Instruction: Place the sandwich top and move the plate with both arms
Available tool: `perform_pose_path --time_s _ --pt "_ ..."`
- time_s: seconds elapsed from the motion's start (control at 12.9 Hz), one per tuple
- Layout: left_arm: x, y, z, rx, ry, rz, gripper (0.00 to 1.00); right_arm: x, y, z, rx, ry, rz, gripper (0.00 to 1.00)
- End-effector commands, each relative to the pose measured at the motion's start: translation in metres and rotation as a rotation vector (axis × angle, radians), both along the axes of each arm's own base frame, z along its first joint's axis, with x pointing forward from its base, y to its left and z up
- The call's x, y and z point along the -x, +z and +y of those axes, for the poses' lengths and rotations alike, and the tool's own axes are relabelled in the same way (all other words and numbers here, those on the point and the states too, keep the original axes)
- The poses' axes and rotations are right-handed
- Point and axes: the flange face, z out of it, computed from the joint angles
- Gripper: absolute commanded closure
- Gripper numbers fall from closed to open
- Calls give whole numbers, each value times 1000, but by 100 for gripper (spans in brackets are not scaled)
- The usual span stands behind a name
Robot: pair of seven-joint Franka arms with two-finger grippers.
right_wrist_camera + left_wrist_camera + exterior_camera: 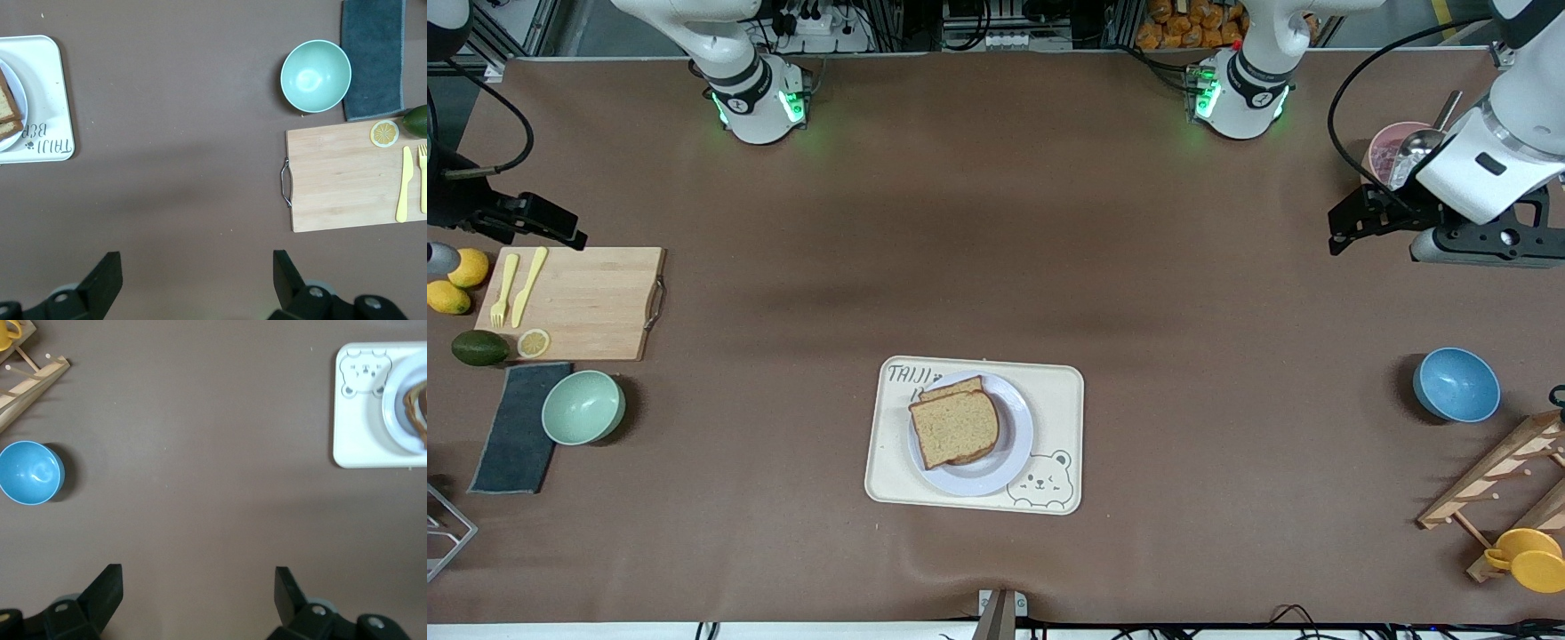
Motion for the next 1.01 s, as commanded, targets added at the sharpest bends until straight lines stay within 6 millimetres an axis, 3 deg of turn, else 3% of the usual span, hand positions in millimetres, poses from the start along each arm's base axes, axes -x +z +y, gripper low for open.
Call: perform_pose_path --time_s 0.0,0.93 --pt "4 14 4 -13 -28 25 0 2 1 0 11 -17 6 0" --pt "16 17 9 -38 -3 82 0 1 -4 0 9 -17 15 0"
